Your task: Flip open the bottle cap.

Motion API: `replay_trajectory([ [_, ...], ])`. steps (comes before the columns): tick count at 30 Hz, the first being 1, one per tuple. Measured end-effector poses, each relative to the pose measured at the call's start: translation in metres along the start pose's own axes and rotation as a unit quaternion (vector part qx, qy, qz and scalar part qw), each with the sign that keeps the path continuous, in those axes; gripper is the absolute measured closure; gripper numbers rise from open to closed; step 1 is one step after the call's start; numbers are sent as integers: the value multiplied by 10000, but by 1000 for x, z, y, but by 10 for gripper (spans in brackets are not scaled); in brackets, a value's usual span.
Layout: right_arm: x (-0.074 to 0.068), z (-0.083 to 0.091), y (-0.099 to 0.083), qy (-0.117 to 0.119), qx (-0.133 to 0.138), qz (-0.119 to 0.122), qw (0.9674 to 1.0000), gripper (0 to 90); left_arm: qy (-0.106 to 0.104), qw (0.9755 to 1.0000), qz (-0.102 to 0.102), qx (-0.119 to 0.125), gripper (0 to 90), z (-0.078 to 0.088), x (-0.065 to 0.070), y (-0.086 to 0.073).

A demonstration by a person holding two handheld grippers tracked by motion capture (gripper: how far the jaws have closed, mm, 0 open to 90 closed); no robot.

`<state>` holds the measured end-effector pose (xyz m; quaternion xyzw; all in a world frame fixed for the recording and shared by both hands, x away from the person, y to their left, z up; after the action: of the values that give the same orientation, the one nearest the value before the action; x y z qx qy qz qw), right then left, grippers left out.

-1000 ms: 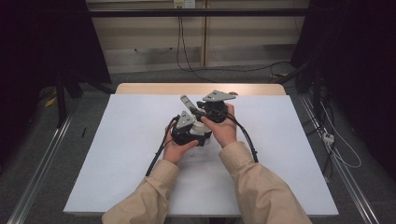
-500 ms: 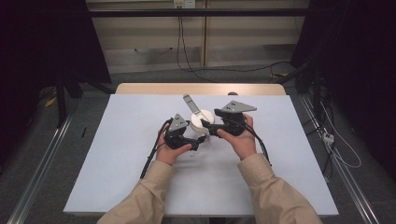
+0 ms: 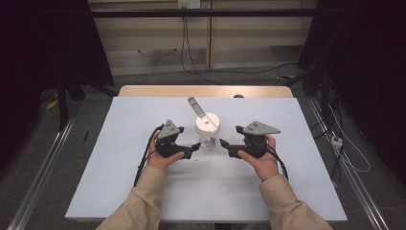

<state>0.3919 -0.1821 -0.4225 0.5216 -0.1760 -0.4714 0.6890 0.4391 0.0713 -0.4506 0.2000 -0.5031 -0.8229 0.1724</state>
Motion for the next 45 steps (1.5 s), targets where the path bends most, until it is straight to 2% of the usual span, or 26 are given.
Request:
replay_trajectory([
  [7, 3, 14, -11, -16, 53, 42, 10000, 184, -46, 9999, 115, 5, 77, 16, -2, -7],
  [13, 8, 24, -23, -98, 27, 26, 9999, 170, -4, 10000, -6, -48, 75, 29, 0, -11],
  [19, 10, 32, -34, -88, 71, -16, 9999, 165, -57, 9999, -33, -152, 75, 40, 1, -19],
  [21, 10, 34, -39, -99, 55, -28, 9999, 160, -3, 9998, -82, -173, 76, 44, 0, -22],
  [24, 11, 37, -45, -136, 20, -61, 9999, 152, 18, 9999, -26, -167, 76, 52, -1, -26],
  [31, 17, 48, -51, -216, 99, -124, 9996, 150, 41, 9998, 45, -198, 76, 68, -1, -36],
  [38, 21, 60, -57, -308, 136, -138, 9993, 149, 164, 9995, 131, -254, 75, 82, -5, -46],
  [42, 25, 63, -60, -347, 135, -178, 9991, 149, 159, 9994, 64, -315, 76, 87, -3, -49],
  [45, 27, 67, -61, -387, 148, -194, 9990, 149, 146, 9993, 89, -335, 76, 91, -3, -53],
])
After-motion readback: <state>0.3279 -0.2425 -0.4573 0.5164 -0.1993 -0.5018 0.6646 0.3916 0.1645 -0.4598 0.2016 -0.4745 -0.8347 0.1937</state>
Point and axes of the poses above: each handheld gripper's, and its own axes: z roughly backward along the jaws, y roughly out of its top, x roughly to its right, the point moved 3 cm from there along -z, roughly forward along the jaws, and after that the axes turned 13 degrees about -z, right-handed, at the moved point
